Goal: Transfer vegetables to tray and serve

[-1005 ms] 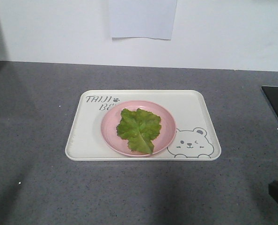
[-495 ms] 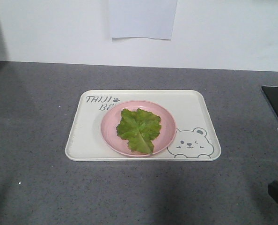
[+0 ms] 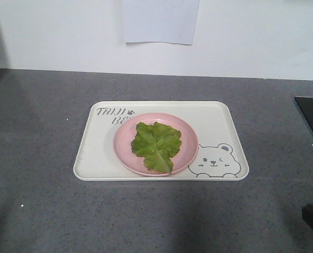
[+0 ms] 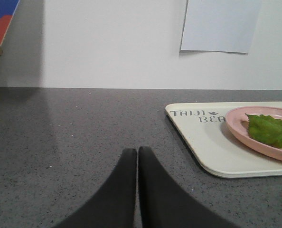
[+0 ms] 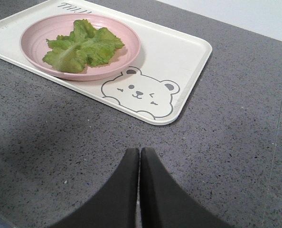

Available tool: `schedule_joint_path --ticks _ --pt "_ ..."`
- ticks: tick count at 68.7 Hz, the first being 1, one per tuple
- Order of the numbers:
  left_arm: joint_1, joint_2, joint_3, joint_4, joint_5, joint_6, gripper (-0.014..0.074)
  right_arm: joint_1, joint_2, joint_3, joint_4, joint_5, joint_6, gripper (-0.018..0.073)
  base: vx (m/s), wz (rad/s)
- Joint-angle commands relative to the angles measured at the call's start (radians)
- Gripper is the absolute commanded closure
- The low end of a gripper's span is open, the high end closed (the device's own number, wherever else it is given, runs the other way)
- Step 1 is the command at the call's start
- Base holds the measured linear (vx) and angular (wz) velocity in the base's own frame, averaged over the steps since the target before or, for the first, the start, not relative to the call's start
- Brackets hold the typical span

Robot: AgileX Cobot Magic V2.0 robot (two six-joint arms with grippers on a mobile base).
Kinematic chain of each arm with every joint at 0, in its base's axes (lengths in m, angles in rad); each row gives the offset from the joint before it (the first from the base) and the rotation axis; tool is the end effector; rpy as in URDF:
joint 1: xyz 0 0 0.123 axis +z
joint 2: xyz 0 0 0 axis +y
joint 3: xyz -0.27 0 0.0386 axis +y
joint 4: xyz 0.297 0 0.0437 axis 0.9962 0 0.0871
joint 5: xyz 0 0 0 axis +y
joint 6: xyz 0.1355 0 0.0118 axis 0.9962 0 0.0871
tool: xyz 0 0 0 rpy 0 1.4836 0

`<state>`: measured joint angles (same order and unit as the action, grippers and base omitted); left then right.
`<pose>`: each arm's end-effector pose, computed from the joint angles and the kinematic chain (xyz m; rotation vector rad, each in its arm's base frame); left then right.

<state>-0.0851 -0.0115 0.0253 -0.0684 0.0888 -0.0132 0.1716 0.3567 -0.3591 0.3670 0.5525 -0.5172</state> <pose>0.1625 -0.0147 0.1960 0.0077 1.5876 -0.1348 0.1716 0.0558 0.2418 -0.4888 1.9385 0.1708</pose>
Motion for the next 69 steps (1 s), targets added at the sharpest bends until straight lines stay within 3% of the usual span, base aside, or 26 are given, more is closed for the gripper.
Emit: schedule_joint_path --ticks 1,69 --pt "0.001 -0.013 0.027 -0.008 -0.069 0.0 0.0602 0.003 0.006 -0.026 0.013 -0.06 -0.005 0.0565 0.0 0.0" --pt "0.001 -0.013 0.027 -0.008 -0.069 0.0 0.0602 0.003 0.006 -0.026 0.01 -0.051 -0.005 0.0565 0.0 0.0"
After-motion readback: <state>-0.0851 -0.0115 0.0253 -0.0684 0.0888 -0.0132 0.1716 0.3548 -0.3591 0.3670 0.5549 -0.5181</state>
